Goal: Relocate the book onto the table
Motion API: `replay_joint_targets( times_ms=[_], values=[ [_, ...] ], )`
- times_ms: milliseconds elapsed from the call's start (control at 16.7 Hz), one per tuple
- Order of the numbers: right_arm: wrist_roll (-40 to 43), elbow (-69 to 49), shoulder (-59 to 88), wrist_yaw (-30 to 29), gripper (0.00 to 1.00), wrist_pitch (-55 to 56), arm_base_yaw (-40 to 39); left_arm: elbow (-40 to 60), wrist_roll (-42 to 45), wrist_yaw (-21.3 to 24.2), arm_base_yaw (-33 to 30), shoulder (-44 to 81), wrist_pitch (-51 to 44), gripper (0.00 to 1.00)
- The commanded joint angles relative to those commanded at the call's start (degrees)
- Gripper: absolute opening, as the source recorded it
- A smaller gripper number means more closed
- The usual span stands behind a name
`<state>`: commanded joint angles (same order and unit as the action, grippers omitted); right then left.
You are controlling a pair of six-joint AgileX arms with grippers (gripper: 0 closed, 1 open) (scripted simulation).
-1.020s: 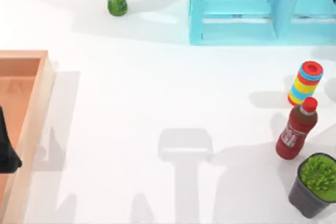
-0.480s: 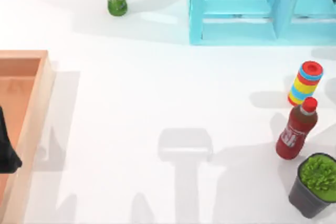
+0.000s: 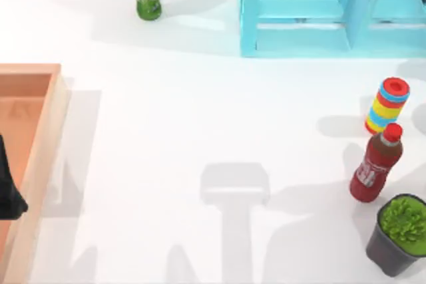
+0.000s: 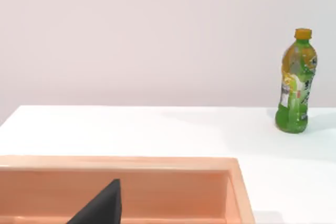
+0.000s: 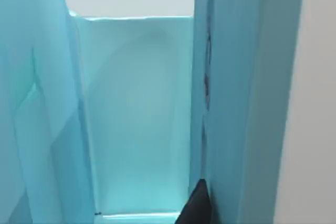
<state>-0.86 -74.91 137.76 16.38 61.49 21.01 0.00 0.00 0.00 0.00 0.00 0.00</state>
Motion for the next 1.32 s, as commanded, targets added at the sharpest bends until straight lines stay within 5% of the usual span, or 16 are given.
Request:
replay_joint_targets(
  times_ms=[780, 1320],
  values=[
    [0.0, 25.28, -53.7, 9.97, 0.0, -21.55, 9.49, 0.0, 0.0, 0.0, 0.0, 0.0, 0.0, 1.0],
    [-0.42, 30.53, -58.37, 12.73, 0.0, -26.44, 10.98, 0.0, 0.0, 0.0, 0.0, 0.0, 0.0, 1.0]
  ],
)
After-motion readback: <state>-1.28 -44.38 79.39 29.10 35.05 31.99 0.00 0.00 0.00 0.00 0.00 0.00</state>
